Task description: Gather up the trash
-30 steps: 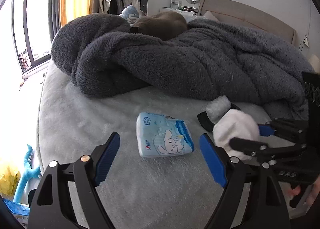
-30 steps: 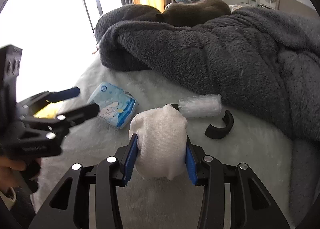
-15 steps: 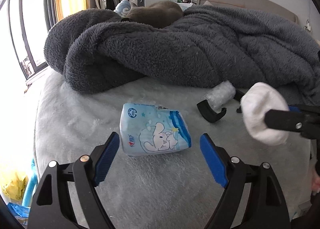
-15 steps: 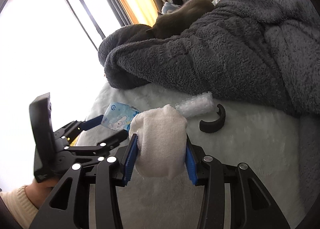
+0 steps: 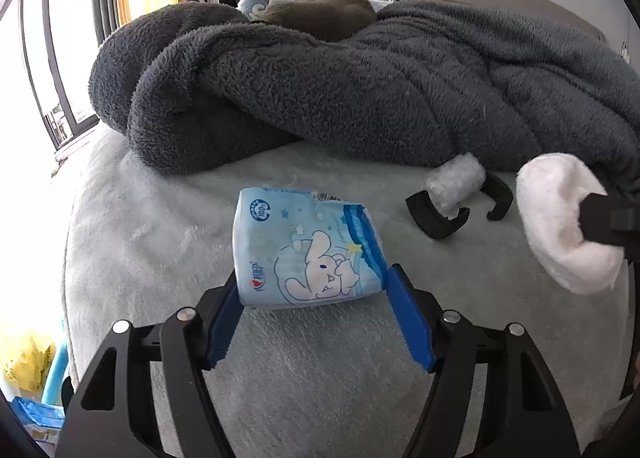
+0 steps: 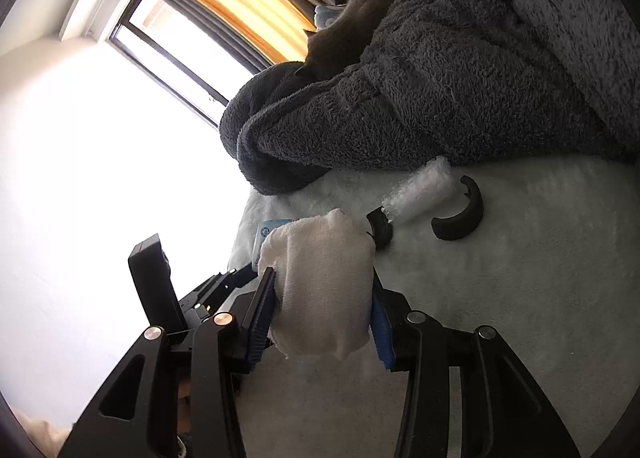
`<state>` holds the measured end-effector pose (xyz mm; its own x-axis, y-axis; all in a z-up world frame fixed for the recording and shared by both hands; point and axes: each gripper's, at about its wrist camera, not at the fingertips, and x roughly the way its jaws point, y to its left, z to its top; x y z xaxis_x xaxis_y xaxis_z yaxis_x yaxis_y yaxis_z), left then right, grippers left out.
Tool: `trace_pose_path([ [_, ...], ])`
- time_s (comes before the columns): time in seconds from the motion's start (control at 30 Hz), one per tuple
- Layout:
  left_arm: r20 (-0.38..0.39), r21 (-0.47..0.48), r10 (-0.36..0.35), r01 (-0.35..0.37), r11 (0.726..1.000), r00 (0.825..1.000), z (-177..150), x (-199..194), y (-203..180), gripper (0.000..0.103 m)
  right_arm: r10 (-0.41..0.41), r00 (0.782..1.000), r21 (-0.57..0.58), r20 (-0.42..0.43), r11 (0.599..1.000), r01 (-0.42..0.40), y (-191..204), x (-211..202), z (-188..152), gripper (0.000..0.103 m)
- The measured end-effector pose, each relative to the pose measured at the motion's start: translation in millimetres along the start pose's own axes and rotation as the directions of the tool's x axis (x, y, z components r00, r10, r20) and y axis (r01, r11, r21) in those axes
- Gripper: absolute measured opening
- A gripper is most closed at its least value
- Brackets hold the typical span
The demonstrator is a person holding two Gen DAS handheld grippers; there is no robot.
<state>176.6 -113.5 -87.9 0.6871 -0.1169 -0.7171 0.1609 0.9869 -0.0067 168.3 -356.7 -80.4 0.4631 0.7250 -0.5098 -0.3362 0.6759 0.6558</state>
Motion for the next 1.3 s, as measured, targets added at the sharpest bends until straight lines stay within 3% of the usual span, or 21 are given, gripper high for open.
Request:
trace_pose_path([
  [0.5,0.039,-0.015,-0.055,0.055,0.998,0.998,1,-30,29,0.068,-0.028,1.0,-0.028,0.0,0.999,0.028,29,24,7,0.044],
  [1.0,0.093,-0.058,-0.028,0.033,0.998,0.995,-1,-68,92,0.068,-0.006,1.0,-0.004,-0.016,1.0,0.006,56,70,17,0.044],
  [1.3,0.096,-0.109,0.013,-0.003,0.994,0.995,-9,-81,138,0.068,-0.015,0.998,-0.063,-0.059,0.998,0.012,86,106,18,0.044],
])
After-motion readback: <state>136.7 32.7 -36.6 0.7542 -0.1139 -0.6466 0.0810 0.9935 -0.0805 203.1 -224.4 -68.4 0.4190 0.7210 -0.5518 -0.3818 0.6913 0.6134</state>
